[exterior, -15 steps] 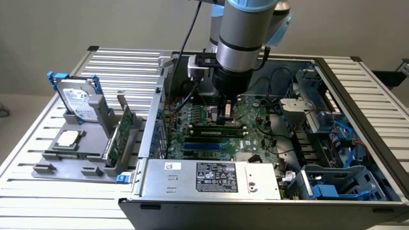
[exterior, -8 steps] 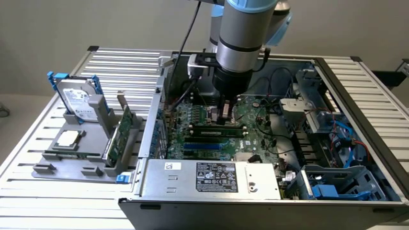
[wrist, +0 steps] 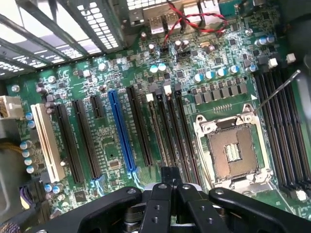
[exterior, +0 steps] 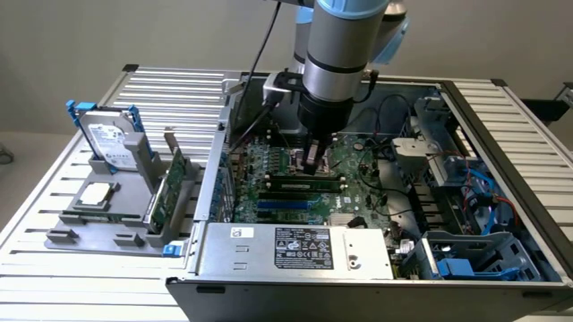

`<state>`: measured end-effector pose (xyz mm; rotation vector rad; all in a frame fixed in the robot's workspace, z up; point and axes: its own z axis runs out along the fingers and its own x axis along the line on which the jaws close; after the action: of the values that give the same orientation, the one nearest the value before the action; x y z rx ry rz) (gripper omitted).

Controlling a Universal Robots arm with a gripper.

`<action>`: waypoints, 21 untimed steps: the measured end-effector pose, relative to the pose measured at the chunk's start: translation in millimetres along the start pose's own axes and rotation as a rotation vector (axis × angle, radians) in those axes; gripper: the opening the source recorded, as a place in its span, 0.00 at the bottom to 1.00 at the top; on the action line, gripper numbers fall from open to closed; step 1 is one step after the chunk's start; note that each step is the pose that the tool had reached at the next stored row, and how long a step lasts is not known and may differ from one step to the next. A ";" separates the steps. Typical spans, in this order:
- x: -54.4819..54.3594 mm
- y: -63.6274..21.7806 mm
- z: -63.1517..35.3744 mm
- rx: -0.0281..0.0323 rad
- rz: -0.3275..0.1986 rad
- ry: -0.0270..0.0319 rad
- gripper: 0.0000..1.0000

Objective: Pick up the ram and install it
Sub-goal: 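Press down the ram until it locks into place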

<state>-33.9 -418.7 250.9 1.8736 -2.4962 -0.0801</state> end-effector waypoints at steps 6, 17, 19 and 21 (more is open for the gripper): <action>0.0 0.0 0.8 0.0015 0.095 -0.0050 0.11; 0.1 -0.1 2.6 0.0044 0.271 -0.0143 0.11; 0.1 -0.1 2.8 0.0049 0.304 -0.0161 0.11; 0.1 -0.2 3.0 0.0055 0.338 -0.0178 0.11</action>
<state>-33.9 -418.7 247.8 1.4306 -2.7841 -0.0838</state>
